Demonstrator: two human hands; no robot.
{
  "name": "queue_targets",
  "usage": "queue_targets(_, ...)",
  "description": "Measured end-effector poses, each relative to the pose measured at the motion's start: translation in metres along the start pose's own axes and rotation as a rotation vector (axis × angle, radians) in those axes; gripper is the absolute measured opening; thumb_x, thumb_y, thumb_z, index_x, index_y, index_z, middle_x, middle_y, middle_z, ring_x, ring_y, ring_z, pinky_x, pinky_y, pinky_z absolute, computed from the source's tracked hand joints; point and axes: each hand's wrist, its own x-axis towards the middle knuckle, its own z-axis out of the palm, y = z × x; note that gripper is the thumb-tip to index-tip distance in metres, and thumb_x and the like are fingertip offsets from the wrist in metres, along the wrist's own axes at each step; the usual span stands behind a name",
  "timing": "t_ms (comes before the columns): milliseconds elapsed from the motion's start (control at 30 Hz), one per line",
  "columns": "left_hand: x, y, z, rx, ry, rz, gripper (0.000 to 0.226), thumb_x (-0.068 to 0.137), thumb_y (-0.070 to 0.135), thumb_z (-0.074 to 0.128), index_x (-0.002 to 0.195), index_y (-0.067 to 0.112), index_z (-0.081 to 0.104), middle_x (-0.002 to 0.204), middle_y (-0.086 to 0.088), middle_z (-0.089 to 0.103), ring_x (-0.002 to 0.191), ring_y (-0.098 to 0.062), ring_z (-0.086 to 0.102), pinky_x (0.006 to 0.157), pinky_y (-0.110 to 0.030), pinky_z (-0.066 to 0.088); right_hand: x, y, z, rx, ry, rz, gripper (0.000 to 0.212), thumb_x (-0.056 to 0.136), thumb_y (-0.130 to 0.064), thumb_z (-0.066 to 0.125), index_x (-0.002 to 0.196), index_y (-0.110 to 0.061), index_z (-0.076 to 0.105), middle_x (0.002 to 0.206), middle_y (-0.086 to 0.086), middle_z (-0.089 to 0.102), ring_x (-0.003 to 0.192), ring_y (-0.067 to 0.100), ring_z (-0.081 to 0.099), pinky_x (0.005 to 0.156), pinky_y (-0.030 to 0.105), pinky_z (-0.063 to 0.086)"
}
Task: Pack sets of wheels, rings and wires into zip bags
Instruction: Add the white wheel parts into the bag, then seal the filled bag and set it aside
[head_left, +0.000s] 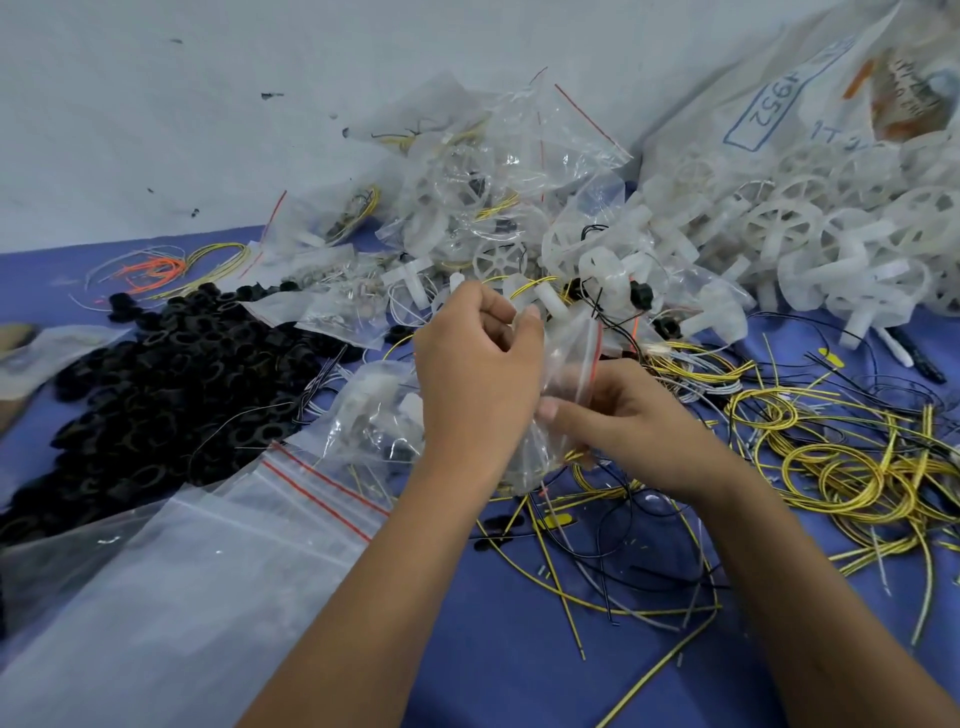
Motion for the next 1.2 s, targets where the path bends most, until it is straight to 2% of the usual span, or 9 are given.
queue_targets(100, -0.001, 0.006, 0.0, 0.002, -0.041, 0.027, 0.019, 0.087, 0.022, 0.074, 0.074, 0.018, 0.06, 0.061, 0.003, 0.062, 0.058, -0.013, 0.059, 0.058, -0.022, 0.045, 0.001, -0.001, 0.005, -0.037, 0.059, -0.038, 0.012, 0.095, -0.002, 0.065, 0.086, 0.004, 0.069, 0.06, 0.014, 0.06, 0.049, 0.024, 0.055, 0.048, 0.038, 0.045)
queue_targets(233, -0.007, 0.012, 0.007, -0.024, -0.113, -0.004, 0.017, 0.086, 0.018, 0.073, 0.074, 0.016, 0.06, 0.061, 0.002, 0.063, 0.056, -0.014, 0.058, 0.056, -0.025, 0.045, 0.002, 0.005, 0.016, -0.184, 0.236, -0.048, 0.032, 0.079, -0.005, 0.057, 0.052, -0.022, 0.059, 0.043, 0.001, 0.054, 0.036, 0.011, 0.05, 0.04, 0.028, 0.039)
queue_targets(333, -0.014, 0.015, 0.011, -0.038, -0.134, -0.008, 0.021, 0.087, 0.02, 0.074, 0.071, 0.018, 0.059, 0.058, 0.004, 0.061, 0.053, -0.009, 0.056, 0.054, -0.021, 0.043, 0.004, 0.011, 0.019, -0.429, 0.29, -0.123, 0.026, 0.076, -0.008, 0.048, 0.05, -0.008, 0.049, 0.042, 0.007, 0.043, 0.041, 0.009, 0.03, 0.045, 0.022, 0.021)
queue_targets(533, -0.015, 0.015, 0.012, -0.056, -0.127, 0.037, 0.019, 0.088, 0.018, 0.072, 0.072, 0.02, 0.062, 0.059, 0.005, 0.062, 0.056, -0.009, 0.058, 0.053, -0.015, 0.041, 0.008, 0.018, 0.014, -0.71, 0.209, -0.08, 0.033, 0.08, -0.023, 0.033, 0.058, -0.004, 0.048, 0.05, 0.01, 0.049, 0.044, 0.022, 0.04, 0.045, 0.023, 0.022)
queue_targets(633, -0.015, 0.012, 0.01, -0.005, -0.122, 0.081, 0.014, 0.088, 0.022, 0.071, 0.077, 0.021, 0.062, 0.06, 0.006, 0.06, 0.06, -0.013, 0.059, 0.061, -0.031, 0.051, 0.006, 0.012, 0.016, -0.217, 0.214, -0.008, 0.017, 0.083, 0.003, 0.051, 0.073, 0.001, 0.065, 0.064, 0.014, 0.066, 0.057, 0.016, 0.055, 0.051, 0.022, 0.039)
queue_targets(733, -0.013, 0.01, 0.006, 0.102, -0.094, 0.153, 0.009, 0.089, 0.025, 0.067, 0.087, 0.023, 0.059, 0.062, 0.007, 0.057, 0.064, -0.017, 0.059, 0.067, -0.04, 0.052, 0.005, 0.003, 0.01, 0.495, 0.064, 0.048, 0.03, 0.096, 0.009, 0.048, 0.121, 0.006, 0.065, 0.106, 0.018, 0.072, 0.095, 0.025, 0.066, 0.078, 0.031, 0.054)
queue_targets(900, -0.01, 0.011, 0.002, 0.061, -0.037, 0.205, 0.006, 0.092, 0.016, 0.061, 0.094, 0.021, 0.06, 0.068, 0.007, 0.06, 0.07, -0.016, 0.06, 0.072, -0.041, 0.05, 0.008, -0.002, 0.013, 0.985, -0.145, 0.017, 0.062, 0.093, -0.011, 0.021, 0.149, 0.011, 0.036, 0.153, 0.027, 0.042, 0.14, 0.038, 0.039, 0.119, 0.049, 0.028)
queue_targets(1033, -0.007, 0.015, 0.0, -0.109, 0.02, 0.184, 0.01, 0.089, 0.007, 0.058, 0.092, 0.014, 0.064, 0.071, 0.006, 0.062, 0.072, -0.015, 0.061, 0.071, -0.038, 0.052, 0.006, 0.001, 0.018, 1.022, -0.205, 0.071, 0.049, 0.1, -0.006, 0.02, 0.131, 0.006, 0.057, 0.115, 0.013, 0.07, 0.099, 0.019, 0.067, 0.082, 0.031, 0.056)
queue_targets(1200, -0.011, 0.02, 0.002, -0.171, -0.127, 0.246, 0.011, 0.085, 0.006, 0.059, 0.086, 0.015, 0.065, 0.064, 0.007, 0.058, 0.06, -0.011, 0.056, 0.058, -0.029, 0.047, 0.001, -0.003, 0.015, 0.493, -0.047, 0.068, 0.042, 0.099, 0.009, 0.046, 0.078, -0.012, 0.076, 0.067, -0.001, 0.07, 0.058, 0.008, 0.065, 0.057, 0.031, 0.053)
